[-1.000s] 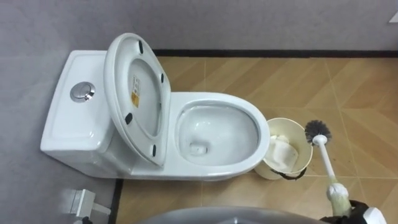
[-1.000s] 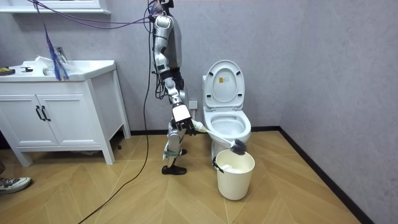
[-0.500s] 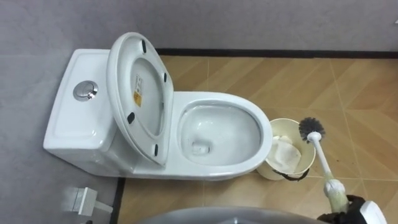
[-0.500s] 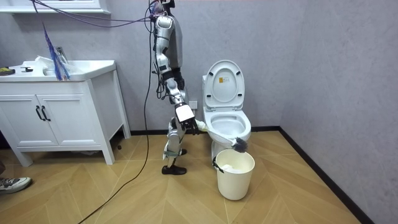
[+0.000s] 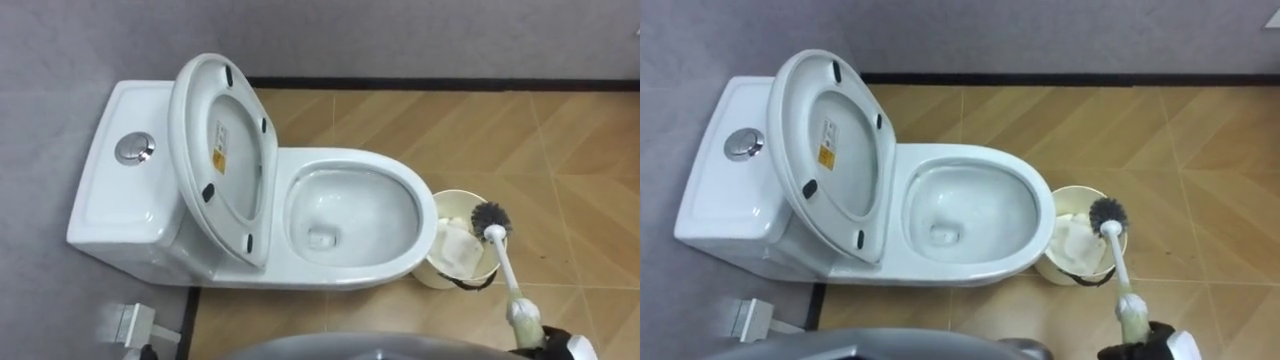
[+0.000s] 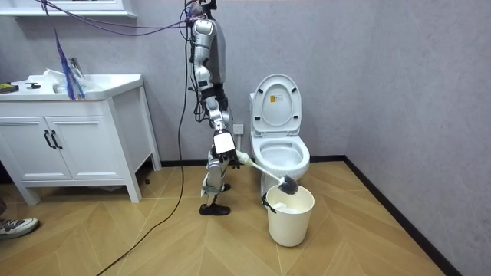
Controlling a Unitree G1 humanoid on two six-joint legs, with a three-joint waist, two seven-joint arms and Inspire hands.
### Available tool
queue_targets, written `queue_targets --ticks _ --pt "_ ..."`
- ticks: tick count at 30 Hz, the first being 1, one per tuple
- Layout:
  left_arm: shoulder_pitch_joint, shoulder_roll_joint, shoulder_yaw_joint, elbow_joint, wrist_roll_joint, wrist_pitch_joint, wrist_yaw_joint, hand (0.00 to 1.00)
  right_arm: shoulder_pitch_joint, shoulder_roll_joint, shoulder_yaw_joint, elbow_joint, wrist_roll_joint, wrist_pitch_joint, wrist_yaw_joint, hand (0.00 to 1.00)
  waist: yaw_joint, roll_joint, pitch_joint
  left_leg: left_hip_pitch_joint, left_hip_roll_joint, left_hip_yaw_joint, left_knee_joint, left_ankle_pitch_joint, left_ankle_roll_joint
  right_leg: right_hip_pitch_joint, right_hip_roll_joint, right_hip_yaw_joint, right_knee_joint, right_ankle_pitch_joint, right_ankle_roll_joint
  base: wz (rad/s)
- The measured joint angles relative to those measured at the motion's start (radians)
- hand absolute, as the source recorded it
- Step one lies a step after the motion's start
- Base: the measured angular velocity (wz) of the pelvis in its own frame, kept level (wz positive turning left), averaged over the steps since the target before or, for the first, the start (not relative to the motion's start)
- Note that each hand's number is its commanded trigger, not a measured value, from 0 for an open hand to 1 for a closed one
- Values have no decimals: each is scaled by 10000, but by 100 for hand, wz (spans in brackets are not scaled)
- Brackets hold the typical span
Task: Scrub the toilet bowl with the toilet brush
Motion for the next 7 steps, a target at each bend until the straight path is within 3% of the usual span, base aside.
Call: queue_targets --ticks 7 --pt "220 -5 16 -45 16 -8 -40 0 -16 4 -229 396 889 163 374 0 -59 -25 3 -3 -6 -105 3 0 0 47 -4 -82 8 1 2 3"
